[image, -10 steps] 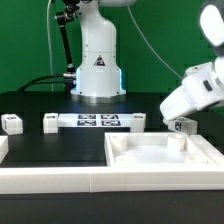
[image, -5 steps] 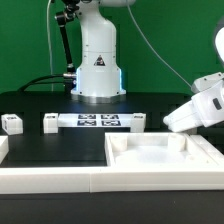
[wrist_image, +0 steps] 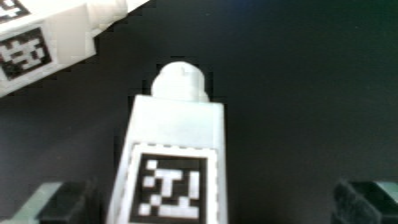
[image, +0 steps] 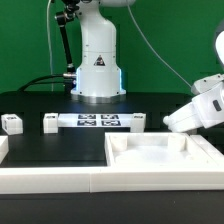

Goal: Assemble square table

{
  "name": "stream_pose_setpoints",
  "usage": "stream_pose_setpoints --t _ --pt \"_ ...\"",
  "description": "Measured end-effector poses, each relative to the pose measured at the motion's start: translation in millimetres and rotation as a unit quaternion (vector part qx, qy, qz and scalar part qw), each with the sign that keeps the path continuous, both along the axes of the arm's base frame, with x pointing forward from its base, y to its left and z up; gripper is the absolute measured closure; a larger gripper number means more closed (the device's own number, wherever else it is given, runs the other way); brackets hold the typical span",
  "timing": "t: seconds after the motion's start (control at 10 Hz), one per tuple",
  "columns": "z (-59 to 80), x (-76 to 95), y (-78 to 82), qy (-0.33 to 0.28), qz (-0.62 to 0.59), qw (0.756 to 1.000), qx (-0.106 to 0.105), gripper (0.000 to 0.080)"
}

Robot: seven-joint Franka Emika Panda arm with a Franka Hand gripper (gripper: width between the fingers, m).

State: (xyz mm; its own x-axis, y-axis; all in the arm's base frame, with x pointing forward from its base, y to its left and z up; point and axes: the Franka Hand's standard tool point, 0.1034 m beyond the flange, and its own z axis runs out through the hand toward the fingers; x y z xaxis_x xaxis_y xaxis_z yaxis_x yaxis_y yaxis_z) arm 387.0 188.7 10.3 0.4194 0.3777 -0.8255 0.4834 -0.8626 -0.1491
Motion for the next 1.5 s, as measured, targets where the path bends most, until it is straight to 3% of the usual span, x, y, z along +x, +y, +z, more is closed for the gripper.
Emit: stream_pose_setpoints --t 0.2,0.3,0.4,0.8,0.9,1.1,1.3,1.4,1.5 --pt "-1.9 -4.6 3.1 0.001 0.003 1.000 0.003 0.0374" --pt "-2.2 -5.3 4.0 0.001 0.004 1.000 0.003 0.0374" --pt "-2.2 -5.3 4.1 0.001 0.004 1.000 0.003 0.0509" --pt "-1.0 -5.0 2.5 0.005 0.005 1.000 0.006 0.0509" --pt "7.3 -2.7 -4.0 0.019 0.013 0.999 0.023 0.0509" --pt "38.4 12.4 -26.9 0.024 0.000 0.999 0.045 0.0509" --pt "56.8 21.0 -54.4 0.027 0.008 0.996 0.086 0.0509" --pt "62.1 26.6 -69.2 0.026 0.003 0.995 0.097 0.0509" --pt "58.1 30.0 -68.1 0.012 -0.001 0.995 0.097 0.0509"
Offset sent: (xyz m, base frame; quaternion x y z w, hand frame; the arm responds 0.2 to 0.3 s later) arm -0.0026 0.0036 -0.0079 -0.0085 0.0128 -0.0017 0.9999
